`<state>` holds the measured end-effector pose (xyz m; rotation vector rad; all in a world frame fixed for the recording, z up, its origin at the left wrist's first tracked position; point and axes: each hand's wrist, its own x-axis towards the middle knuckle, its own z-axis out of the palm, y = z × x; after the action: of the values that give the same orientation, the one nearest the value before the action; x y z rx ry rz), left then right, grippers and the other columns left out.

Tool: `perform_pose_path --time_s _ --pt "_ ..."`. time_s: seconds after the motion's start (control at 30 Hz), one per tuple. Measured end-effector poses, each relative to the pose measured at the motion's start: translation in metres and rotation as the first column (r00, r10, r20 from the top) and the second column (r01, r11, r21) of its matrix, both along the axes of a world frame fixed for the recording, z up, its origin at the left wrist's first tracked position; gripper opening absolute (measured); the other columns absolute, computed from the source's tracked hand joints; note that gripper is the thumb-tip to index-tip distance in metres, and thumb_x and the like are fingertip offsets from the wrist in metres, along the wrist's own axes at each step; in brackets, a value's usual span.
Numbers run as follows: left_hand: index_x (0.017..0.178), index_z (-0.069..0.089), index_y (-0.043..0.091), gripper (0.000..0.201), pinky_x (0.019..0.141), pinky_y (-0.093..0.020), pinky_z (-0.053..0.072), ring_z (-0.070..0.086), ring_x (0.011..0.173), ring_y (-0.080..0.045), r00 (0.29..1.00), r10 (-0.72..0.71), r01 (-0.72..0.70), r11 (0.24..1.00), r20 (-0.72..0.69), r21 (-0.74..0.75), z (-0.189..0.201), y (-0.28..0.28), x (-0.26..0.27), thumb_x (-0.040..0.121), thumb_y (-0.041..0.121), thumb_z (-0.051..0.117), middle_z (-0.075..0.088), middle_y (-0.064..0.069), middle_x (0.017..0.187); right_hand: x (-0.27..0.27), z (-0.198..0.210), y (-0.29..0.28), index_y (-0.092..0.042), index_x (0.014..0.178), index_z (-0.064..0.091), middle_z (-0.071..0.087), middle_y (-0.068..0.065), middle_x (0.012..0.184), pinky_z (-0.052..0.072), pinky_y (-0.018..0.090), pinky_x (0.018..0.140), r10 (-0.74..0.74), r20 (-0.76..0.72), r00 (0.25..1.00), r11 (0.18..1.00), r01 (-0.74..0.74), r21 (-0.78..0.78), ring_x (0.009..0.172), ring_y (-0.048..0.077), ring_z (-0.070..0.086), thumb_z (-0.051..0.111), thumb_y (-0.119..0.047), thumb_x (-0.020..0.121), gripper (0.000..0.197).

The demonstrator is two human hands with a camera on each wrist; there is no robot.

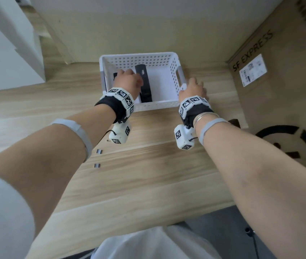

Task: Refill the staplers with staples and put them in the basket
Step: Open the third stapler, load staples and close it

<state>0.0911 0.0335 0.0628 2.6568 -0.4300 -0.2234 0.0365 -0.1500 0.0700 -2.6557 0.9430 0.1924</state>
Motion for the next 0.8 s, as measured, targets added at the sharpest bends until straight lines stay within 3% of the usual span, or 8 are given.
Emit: perform_pose_path --time_s 0.2,0.3,0.4,0.67,0.8 --pt "0.103 0.069 0.015 0.031 0.097 -0.039 0.040 0.045 0.113 -0.034 0.986 -0.164 0.163 0.986 -0.021 -0.034 -0.011 -0.052 -0.054 0.088 0.004 0.044 0.061 -0.009 0.118 -0.080 -0.006 -0.065 -0.014 0.135 0.041 0.039 0.014 0.139 0.032 0.052 0.103 -0.166 -0.163 0.972 0.983 0.150 -0.106 0.130 0.037 0.035 0.054 -0.006 0.085 0.052" --pt "0.103 0.069 0.017 0.031 0.094 -0.035 0.039 0.046 0.112 -0.032 0.975 -0.219 0.217 0.975 -0.039 -0.044 -0.018 -0.070 -0.077 0.088 0.006 0.044 0.062 -0.008 0.117 -0.110 -0.016 -0.085 -0.014 0.140 0.031 0.038 0.018 0.139 0.036 0.051 0.100 -0.280 -0.163 0.946 0.959 0.268 -0.090 0.124 0.041 0.040 0.055 -0.006 0.087 0.059" --pt "0.101 0.070 0.019 0.032 0.093 -0.033 0.038 0.045 0.111 -0.029 0.956 -0.279 0.277 0.960 -0.093 -0.034 -0.030 -0.077 -0.099 0.087 0.004 0.044 0.062 -0.004 0.117 -0.129 -0.023 -0.092 -0.013 0.147 0.018 0.038 0.021 0.139 0.039 0.048 0.099 -0.305 -0.181 0.935 0.952 0.304 -0.034 0.124 0.039 0.044 0.054 -0.007 0.090 0.067" --pt "0.110 0.064 0.018 0.035 0.097 -0.033 0.038 0.044 0.115 -0.028 0.939 -0.283 0.288 0.958 -0.194 0.001 -0.044 -0.057 -0.110 0.086 0.001 0.045 0.059 -0.006 0.119 -0.124 -0.015 -0.086 -0.003 0.133 0.037 0.038 0.015 0.137 0.043 0.048 0.099 -0.174 -0.246 0.953 0.984 0.157 -0.086 0.124 0.041 0.046 0.064 -0.004 0.085 0.056" --pt "0.128 0.050 0.018 0.043 0.103 -0.037 0.037 0.045 0.119 -0.030 0.938 -0.257 0.275 0.960 -0.233 0.050 -0.044 -0.035 -0.104 0.087 0.007 0.051 0.055 -0.009 0.125 -0.106 -0.011 -0.042 -0.009 0.133 0.039 0.039 0.014 0.137 0.043 0.046 0.096 0.087 -0.209 0.974 0.993 -0.102 -0.060 0.122 0.038 0.046 0.061 -0.005 0.086 0.052"
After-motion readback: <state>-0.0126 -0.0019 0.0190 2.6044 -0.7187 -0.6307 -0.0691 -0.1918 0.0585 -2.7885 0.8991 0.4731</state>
